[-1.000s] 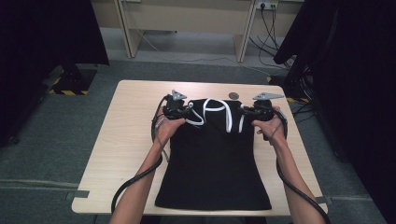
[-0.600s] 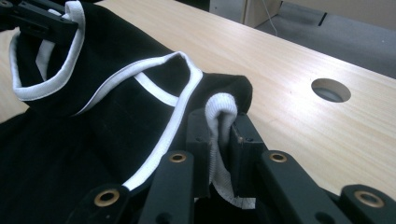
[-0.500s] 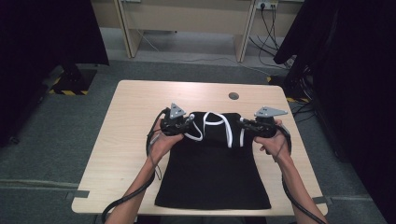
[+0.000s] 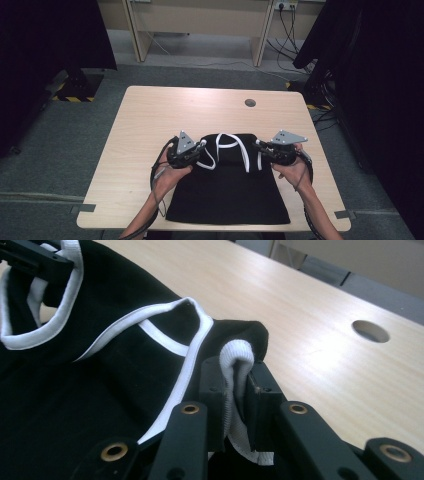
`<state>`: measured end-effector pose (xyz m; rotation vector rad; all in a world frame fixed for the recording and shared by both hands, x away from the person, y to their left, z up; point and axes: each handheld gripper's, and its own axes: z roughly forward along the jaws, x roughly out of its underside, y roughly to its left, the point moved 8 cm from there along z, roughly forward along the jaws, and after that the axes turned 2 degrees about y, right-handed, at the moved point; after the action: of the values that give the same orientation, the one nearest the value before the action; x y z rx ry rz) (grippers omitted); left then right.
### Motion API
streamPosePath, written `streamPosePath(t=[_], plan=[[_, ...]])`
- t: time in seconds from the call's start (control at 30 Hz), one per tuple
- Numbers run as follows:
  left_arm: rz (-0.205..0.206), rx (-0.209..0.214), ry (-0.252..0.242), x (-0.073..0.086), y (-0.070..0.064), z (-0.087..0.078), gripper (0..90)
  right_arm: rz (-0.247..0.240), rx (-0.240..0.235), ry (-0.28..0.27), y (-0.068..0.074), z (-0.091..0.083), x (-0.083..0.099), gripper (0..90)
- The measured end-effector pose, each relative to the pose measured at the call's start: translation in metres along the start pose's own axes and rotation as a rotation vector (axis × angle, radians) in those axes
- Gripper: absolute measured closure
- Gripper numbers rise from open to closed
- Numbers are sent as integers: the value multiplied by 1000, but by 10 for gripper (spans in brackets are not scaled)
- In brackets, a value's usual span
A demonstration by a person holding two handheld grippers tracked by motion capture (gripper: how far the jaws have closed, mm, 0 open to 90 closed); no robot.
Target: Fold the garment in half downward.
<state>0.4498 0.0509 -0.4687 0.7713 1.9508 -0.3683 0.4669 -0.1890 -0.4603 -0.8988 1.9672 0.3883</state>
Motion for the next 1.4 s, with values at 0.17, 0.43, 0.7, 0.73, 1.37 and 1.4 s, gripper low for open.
streamPosePath(t=[0.17, 0.43, 0.7, 0.73, 1.37, 1.4], plan=[[1, 17, -13, 17, -15, -12, 767, 4, -21, 13, 13, -6, 14, 805], [-1, 59, 9, 45, -36, -33, 759, 25, -48, 37, 30, -19, 40, 802], [-25, 89, 53, 66, -48, -44, 745, 71, -52, 61, 37, -31, 55, 798], [-30, 90, 56, 68, -49, -45, 746, 75, -53, 61, 38, -32, 56, 797], [-46, 86, 193, 95, -57, -48, 623, 94, -69, 157, 61, -43, 96, 748], [-53, 89, 194, 95, -57, -47, 622, 90, -60, 164, 60, -42, 97, 749]])
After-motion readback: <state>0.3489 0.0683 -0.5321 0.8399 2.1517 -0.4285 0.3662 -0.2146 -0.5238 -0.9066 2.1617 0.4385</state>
